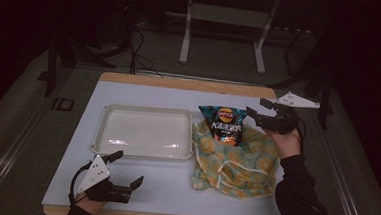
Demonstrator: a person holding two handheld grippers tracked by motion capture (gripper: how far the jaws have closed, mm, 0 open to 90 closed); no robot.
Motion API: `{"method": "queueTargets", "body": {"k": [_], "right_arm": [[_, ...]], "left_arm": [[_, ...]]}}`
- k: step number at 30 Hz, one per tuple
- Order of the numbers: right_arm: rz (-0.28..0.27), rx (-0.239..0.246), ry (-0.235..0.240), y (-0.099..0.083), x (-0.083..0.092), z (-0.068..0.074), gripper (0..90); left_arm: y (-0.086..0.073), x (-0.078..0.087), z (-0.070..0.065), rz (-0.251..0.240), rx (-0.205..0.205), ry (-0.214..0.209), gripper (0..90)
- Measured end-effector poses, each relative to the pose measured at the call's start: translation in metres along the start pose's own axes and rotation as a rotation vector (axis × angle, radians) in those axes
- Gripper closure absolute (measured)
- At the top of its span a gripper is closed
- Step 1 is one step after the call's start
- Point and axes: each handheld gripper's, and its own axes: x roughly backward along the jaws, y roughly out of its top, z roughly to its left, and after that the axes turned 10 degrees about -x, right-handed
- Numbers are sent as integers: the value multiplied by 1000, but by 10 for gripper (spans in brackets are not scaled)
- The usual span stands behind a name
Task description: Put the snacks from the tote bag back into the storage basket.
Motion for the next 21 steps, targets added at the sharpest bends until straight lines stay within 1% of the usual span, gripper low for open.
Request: {"method": "queueTargets", "body": {"k": [1,2,3,4,5,6,9,10,11,12,15,16,17,18,20,21], "right_arm": [[5,2,-1,-1,-4,-1,337],[12,-4,7,-2,-8,-3,340],[26,-8,7,-4,-14,-5,368],[26,-8,7,-4,-14,-5,368],[33,-10,7,-7,-21,-8,385],[33,-10,7,-7,-21,-8,385],[38,-16,3,-11,-29,-13,398],[41,-16,0,-14,-32,-15,399],[54,-22,1,-17,-38,-18,399],[54,-22,1,-17,-38,-18,399],[77,-20,-1,-21,-46,-23,399],[90,-10,-10,-23,-51,-25,396],[90,-10,-10,-23,-51,-25,396],[94,-15,-1,-24,-54,-27,391],[109,-14,-13,-27,-60,-30,374],[119,-21,-11,-28,-62,-32,362]], "left_arm": [[0,0,0,0,-1,0,4],[0,0,0,1,-3,0,4],[0,0,0,3,-5,-2,4],[0,0,0,3,-5,-2,4],[0,0,0,5,-8,-3,4],[0,-1,0,3,-7,-3,4],[0,-1,-1,5,-9,-7,4],[0,-1,-1,7,-11,-6,4],[0,-1,-1,7,-11,-6,4],[0,-1,-1,8,-13,-6,4],[0,-1,-1,9,-14,-6,4],[0,-1,-2,11,-13,-6,4],[0,-1,-2,12,-14,-8,4],[0,-2,-2,13,-15,-9,4],[0,-2,-2,14,-19,-10,4],[0,-2,-2,16,-21,-10,4]]}}
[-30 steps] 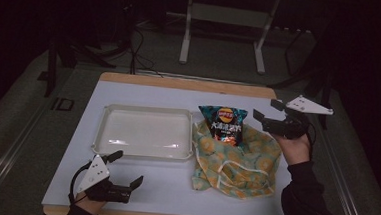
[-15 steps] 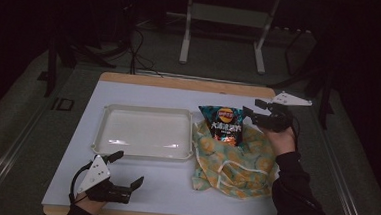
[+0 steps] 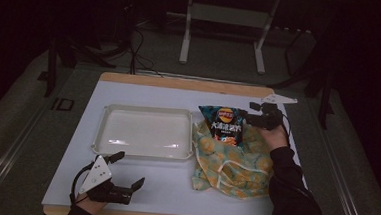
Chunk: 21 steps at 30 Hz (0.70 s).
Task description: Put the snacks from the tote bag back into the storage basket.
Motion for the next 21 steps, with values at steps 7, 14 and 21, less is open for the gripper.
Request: {"method": "queueTargets", "body": {"k": [7,14,21], "right_arm": [[88,-31,-17,-7,-19,-12,297],[153,-74,26,-11,-32,-27,274],[232,-81,134,-16,-42,-29,339]], "left_arm": [[-1,-1,0,9,-3,-4,4],[-1,-1,0,12,-2,-9,4],[-2,-1,1,14,10,-9,4]]}}
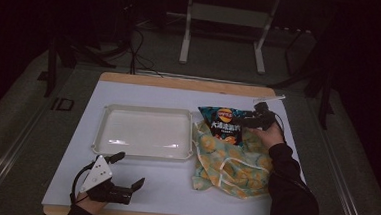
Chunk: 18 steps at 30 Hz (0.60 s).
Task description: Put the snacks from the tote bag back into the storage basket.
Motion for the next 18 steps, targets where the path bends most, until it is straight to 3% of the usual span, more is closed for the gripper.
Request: {"method": "queueTargets", "body": {"k": [4,7,8,9,10,11,18], "right_arm": [[23,-13,15,1,-3,-2,333],[28,-3,13,1,-5,0,402],[28,-3,13,1,-5,0,484],[39,17,8,0,-5,2,649],[39,17,8,0,-5,2,649],[49,20,11,0,-4,3,859],[49,55,-63,1,-3,14,900]], "left_arm": [[0,0,0,-2,2,-3,4],[0,0,0,-3,3,-4,4],[0,0,0,-4,5,-4,4],[0,0,0,-4,5,-4,4],[0,0,0,-4,6,-3,4],[0,0,0,-4,6,-3,4],[1,1,0,-7,6,-4,4]]}}
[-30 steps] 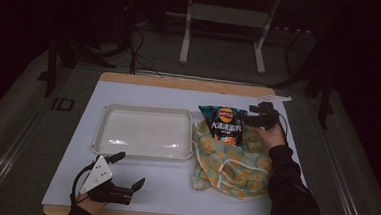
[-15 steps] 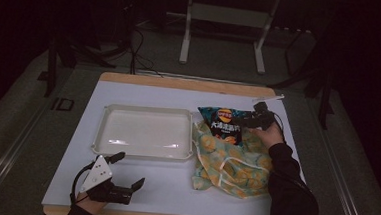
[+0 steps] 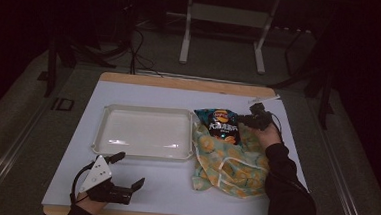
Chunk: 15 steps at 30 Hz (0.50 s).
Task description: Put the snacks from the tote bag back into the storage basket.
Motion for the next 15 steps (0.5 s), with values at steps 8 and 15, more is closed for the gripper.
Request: {"method": "queueTargets", "body": {"k": [8,15], "right_arm": [[-40,-14,-23,-4,11,7,900],[-106,9,-27,3,34,23,900]], "left_arm": [[0,0,0,-2,1,1,4],[0,0,0,-2,3,5,4]]}}
